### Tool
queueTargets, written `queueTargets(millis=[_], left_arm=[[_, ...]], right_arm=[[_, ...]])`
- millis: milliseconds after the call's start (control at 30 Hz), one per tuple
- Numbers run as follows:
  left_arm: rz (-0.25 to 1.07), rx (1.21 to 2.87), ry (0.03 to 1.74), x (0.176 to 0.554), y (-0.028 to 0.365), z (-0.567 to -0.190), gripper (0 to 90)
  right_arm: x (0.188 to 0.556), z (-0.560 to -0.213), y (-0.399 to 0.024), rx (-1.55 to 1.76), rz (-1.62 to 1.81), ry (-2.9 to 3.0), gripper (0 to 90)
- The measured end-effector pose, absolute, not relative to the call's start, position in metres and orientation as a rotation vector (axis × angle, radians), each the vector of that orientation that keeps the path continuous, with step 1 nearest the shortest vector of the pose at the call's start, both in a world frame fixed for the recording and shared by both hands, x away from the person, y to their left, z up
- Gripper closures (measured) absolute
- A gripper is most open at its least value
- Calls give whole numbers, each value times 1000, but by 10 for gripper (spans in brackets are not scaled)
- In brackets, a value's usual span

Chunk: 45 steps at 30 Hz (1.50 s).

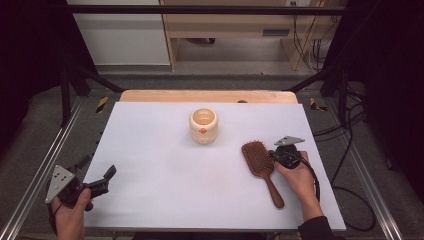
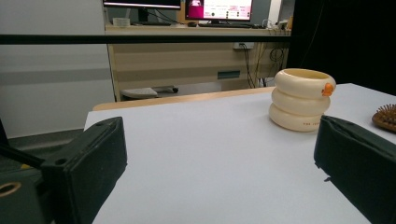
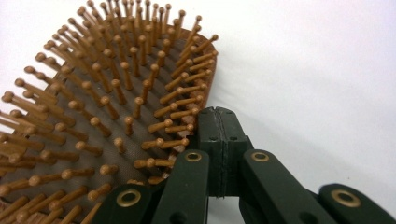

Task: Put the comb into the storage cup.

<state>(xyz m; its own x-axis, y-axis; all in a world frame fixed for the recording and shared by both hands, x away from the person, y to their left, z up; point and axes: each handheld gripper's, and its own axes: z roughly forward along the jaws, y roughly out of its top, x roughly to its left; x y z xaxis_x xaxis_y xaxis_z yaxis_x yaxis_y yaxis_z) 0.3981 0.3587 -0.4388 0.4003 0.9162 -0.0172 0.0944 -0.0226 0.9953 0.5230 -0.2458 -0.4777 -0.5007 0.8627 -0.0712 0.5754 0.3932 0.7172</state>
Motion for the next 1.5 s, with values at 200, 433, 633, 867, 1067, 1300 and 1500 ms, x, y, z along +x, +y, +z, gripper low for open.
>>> queueTargets(millis=[200, 433, 633, 867, 1067, 1300, 1500], left_arm=[[852, 1448, 965, 399, 358, -439, 25], [855, 1433, 981, 399, 360, -439, 25], [858, 1431, 982, 397, 361, -438, 24], [855, 1441, 968, 397, 358, -437, 23], [860, 1440, 966, 396, 358, -437, 22], [861, 1440, 968, 397, 358, -437, 22], [863, 1448, 963, 397, 357, -437, 22]], right_arm=[[518, -468, -253, 1262, 908, 2106, 900], [503, -458, -258, 1290, 956, 2003, 900], [474, -449, -255, 1256, 987, 1989, 821], [441, -444, -247, 1247, 973, 2030, 556], [437, -441, -241, 1300, 935, 2024, 320], [441, -443, -234, 1341, 915, 2072, 164], [441, -445, -226, 1336, 904, 2137, 108]])
